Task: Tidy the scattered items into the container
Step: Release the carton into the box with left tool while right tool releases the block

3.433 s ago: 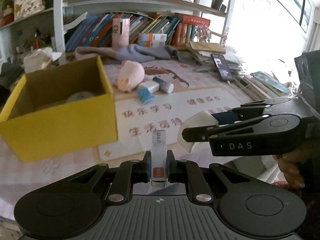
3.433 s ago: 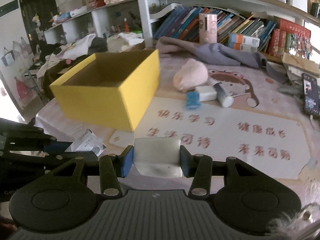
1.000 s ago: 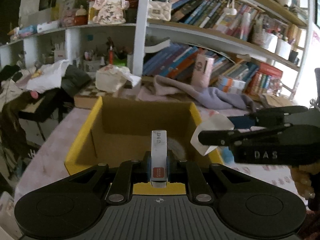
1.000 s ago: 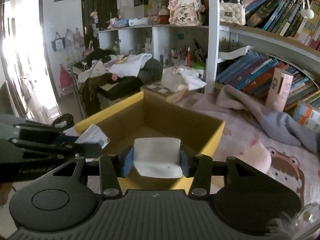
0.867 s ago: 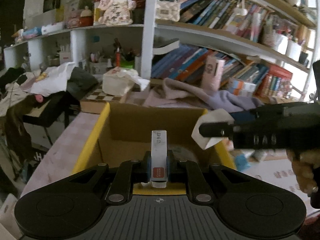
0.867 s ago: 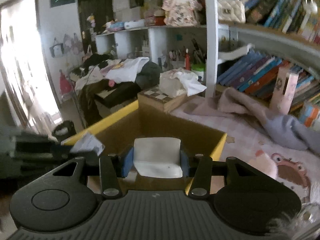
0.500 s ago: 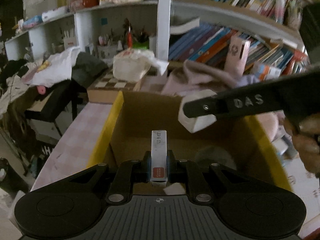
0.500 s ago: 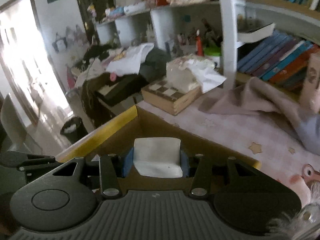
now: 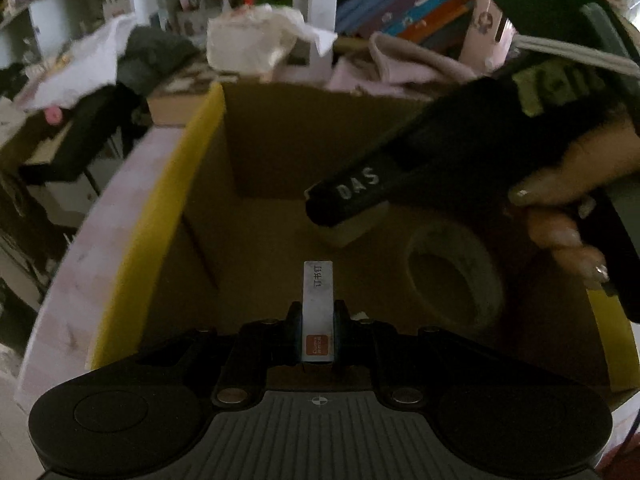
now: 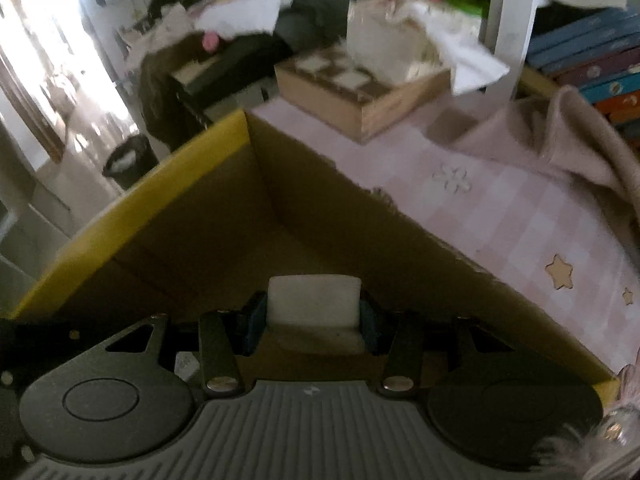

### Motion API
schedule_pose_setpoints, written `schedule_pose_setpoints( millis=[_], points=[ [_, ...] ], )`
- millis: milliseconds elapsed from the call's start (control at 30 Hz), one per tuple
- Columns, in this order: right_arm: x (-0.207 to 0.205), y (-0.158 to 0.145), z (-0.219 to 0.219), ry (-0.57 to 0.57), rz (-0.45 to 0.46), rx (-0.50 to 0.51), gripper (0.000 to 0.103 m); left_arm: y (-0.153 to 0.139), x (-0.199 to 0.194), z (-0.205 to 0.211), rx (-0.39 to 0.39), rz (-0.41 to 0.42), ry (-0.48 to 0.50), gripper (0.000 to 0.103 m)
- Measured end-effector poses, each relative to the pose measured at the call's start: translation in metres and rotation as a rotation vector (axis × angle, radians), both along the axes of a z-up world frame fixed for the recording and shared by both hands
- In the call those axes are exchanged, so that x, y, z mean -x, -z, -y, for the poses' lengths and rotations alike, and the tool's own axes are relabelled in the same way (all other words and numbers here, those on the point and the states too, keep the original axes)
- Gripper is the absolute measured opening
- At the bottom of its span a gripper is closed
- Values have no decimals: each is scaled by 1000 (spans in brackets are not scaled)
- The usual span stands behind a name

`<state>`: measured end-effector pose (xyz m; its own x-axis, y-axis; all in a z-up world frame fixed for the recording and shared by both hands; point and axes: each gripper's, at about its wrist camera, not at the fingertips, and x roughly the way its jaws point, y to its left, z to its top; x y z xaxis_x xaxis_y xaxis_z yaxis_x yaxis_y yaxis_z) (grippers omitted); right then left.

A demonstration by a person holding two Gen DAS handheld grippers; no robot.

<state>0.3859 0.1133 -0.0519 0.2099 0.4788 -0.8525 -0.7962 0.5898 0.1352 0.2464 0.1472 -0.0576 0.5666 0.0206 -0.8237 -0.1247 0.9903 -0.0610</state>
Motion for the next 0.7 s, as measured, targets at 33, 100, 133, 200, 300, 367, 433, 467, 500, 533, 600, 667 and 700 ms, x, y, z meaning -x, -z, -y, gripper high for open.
schedule_pose_setpoints(
  millis=[33, 100, 133, 200, 300, 367, 433, 467, 500, 533, 600, 667, 700],
  points=[
    [-1, 3, -2, -8, -13, 10, 45, 2, -1, 0, 3, -6, 1, 13],
    [-1, 8, -4, -17, -39, 29, 45, 3, 0, 0, 1, -8, 4, 13],
    [-2, 10, -5, -19, -52, 34, 45, 3, 0, 0, 2, -11, 5, 13],
    [-1, 12, -6, -21, -64, 38, 45, 3, 2, 0, 1, -14, 6, 13],
    [2, 12, -8, -27, -53, 41, 45, 2, 2, -1, 1, -12, 2, 14],
    [2, 12, -7, -25, -54, 41, 45, 2, 3, 0, -3, -2, -5, 14],
    [2, 12, -7, -18, -62, 36, 46, 2, 4, 0, -4, 5, -10, 14],
    [1, 12, -7, -12, -67, 35, 47, 1, 5, 1, -5, 11, -15, 14],
    [1, 12, -7, -6, -71, 32, 47, 0, 6, 1, -4, 20, -18, 16],
    [1, 11, -6, 0, -76, 29, 47, -2, 7, 1, -4, 29, -23, 17],
    [1, 10, -4, 7, -78, 21, 52, -6, 9, 2, 0, 49, -26, 19],
    [4, 6, -1, 9, -67, 4, 58, -9, 11, 2, 1, 64, -24, 30],
    [6, 3, 1, 10, -57, -3, 61, -11, 13, 3, 0, 73, -21, 34]
  ],
)
